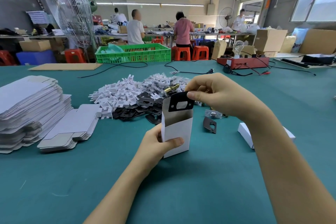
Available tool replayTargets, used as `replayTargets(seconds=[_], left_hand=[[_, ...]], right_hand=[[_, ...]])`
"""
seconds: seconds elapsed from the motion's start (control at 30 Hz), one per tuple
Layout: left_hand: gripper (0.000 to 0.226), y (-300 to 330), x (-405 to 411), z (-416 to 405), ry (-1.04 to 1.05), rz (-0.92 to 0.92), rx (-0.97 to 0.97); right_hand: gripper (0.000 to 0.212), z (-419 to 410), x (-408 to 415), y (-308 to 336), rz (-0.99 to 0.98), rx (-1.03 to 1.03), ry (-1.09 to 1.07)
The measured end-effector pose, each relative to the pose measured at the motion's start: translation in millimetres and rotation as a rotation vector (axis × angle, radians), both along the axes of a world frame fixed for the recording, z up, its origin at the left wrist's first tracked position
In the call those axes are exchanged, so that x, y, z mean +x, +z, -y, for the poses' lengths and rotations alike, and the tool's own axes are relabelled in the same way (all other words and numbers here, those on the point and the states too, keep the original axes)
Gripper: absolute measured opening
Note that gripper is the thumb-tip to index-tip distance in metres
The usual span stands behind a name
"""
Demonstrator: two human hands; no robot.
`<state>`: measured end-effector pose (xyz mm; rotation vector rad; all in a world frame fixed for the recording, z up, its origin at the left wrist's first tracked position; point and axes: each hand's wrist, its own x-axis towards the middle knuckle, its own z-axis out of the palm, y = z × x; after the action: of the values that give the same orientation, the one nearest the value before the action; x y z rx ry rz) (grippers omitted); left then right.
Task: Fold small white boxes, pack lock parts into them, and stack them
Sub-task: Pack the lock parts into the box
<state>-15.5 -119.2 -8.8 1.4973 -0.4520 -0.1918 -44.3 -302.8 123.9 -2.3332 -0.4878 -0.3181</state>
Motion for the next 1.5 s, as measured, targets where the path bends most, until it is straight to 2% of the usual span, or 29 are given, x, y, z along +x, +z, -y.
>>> replayTargets(seconds=[0.27,0.5,0.67,1.03,1.37,1.5], left_hand=[[0.032,0,0,0,-0.006,-0.006,0.005],[0.032,0,1,-1,-0.003,-0.024,-0.008],[0.032,0,0,0,-0.019,-0.018,-0.018],[0.033,-1,1,0,-0.006,-0.018,-0.017],[0.033,-3,1,0,0.014,-0.031,-0.008],[0.037,-2,4,-2,0.145,-0.106,-0.13]], right_hand=[[0.011,-15,3,-7,-0.055,-0.226,-0.003],[0.012,-16,3,-6,-0.035,-0.181,-0.018],[0.011,-18,5,-8,0.065,-0.166,-0.065],[0.011,-18,9,-13,-0.04,-0.262,-0.05],[0.007,12,8,-7,0.124,-0.011,-0.238],[0.011,35,8,-10,0.08,0.127,-0.327]])
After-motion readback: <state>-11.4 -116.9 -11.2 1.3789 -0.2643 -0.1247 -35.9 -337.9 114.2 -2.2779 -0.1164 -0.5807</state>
